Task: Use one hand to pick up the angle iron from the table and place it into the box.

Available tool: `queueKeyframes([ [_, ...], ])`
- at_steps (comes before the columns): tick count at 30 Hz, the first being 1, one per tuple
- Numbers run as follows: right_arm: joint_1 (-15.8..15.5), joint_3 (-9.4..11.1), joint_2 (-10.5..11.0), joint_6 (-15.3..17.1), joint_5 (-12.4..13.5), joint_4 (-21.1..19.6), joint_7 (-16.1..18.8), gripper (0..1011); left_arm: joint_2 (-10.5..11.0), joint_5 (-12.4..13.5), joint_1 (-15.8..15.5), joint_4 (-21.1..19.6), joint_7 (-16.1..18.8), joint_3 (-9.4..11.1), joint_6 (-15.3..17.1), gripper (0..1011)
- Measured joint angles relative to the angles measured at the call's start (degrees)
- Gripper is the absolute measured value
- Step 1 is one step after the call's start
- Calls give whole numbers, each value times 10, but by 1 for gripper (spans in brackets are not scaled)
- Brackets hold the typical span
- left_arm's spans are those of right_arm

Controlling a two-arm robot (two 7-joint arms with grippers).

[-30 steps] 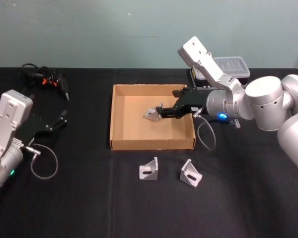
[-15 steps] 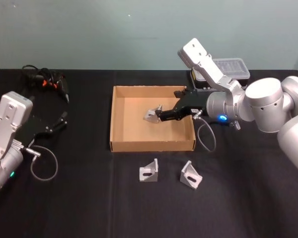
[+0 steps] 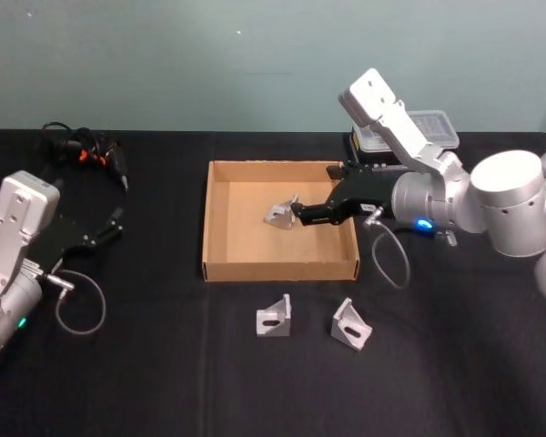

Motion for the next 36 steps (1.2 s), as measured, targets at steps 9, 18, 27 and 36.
queueKeyframes([
  [9, -56, 24, 57, 62, 26, -132, 4, 1003, 0, 0, 0, 0, 0, 0, 0, 1011],
  [18, -121, 50, 122, 121, 57, -243, 1, 1003, 0, 0, 0, 0, 0, 0, 0, 1011],
  [27, -172, 62, 173, 143, 74, -309, -6, 1003, 0, 0, 0, 0, 0, 0, 0, 1011],
  [36, -201, 60, 192, 148, 84, -332, -12, 1003, 0, 0, 0, 0, 0, 0, 0, 1011],
])
